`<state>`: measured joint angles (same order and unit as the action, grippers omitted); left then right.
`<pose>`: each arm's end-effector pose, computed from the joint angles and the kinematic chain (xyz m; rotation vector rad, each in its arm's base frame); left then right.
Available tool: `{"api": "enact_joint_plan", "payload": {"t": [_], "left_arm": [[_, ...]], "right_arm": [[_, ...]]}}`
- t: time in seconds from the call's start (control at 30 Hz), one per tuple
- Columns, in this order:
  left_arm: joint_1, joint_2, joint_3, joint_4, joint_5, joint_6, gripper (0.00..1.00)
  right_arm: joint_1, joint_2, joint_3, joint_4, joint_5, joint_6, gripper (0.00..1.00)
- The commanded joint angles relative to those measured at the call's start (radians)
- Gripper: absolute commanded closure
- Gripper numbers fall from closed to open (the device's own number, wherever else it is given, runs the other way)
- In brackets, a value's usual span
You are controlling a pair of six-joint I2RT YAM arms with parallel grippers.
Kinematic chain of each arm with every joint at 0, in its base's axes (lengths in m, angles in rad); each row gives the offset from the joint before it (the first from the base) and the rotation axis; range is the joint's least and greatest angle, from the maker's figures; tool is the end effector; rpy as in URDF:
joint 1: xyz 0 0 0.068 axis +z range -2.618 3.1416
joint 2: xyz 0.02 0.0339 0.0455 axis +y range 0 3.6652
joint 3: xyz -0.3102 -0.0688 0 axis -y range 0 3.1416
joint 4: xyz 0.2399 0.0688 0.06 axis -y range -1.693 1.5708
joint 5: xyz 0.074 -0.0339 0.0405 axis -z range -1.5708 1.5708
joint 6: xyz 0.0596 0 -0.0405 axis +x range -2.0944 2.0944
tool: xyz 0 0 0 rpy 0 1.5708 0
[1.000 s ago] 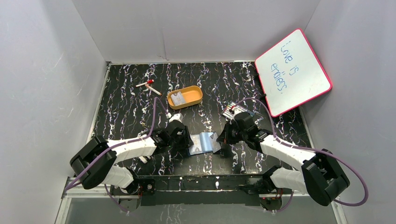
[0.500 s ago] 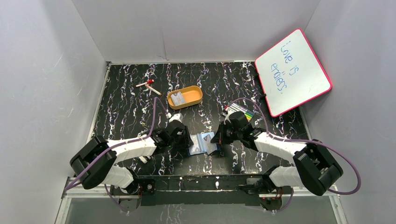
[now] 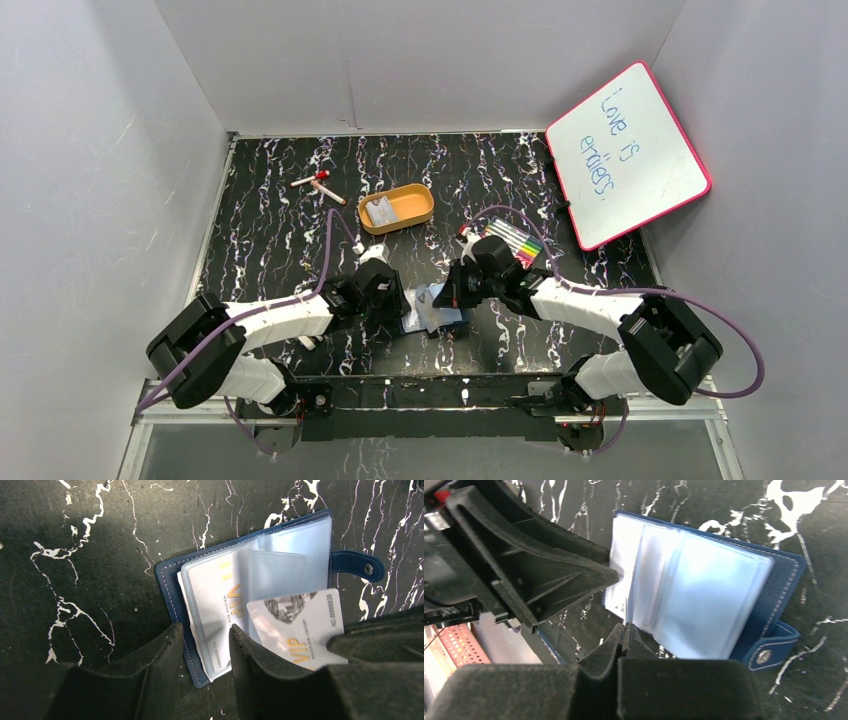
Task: Put the credit cards into the card holder
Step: Turn over the card slot in the card holder.
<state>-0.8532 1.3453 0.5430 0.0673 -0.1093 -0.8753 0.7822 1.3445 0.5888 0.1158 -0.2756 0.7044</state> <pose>0.1755 -0.1911 0.1957 -0.0856 2.4204 -0.7318 0.1812 0.2029 0.2165 -0.2622 2.4088 1.0684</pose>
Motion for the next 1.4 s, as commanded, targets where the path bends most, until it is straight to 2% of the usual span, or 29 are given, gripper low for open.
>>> {"api": "enact_joint_plan", "payload": {"t": [0.0,0.13,0.4,0.6,0.73,1.0,1.37], "left_arm": [[-0.003,-0.020,-0.030,-0.061,-0.054,0.003,0.63],[-0.003,-0.014,-0.034,-0.061,-0.068,-0.001,0.65],[-0.004,-0.009,-0.036,-0.087,-0.075,0.002,0.66],[-0.004,-0.013,-0.037,-0.088,-0.081,0.001,0.66],[-0.003,-0.028,-0.041,-0.097,-0.087,-0.004,0.66],[-0.003,-0.037,-0.049,-0.116,-0.102,-0.009,0.67],[-0.003,-0.034,-0.058,-0.113,-0.099,-0.008,0.68]], "right_arm": [[0.022,-0.019,0.056,0.048,-0.034,0.015,1.00],[0.023,-0.072,0.075,-0.002,-0.009,0.011,1.00],[0.019,-0.243,0.088,-0.177,0.171,-0.061,1.00],[0.003,-0.276,0.068,-0.218,0.216,-0.072,1.00],[0.001,-0.216,0.045,-0.163,0.162,-0.059,1.00],[0.000,-0.112,-0.016,0.096,0.133,0.035,1.00],[0.000,-0.024,-0.033,0.130,0.187,0.069,1.00]]}}
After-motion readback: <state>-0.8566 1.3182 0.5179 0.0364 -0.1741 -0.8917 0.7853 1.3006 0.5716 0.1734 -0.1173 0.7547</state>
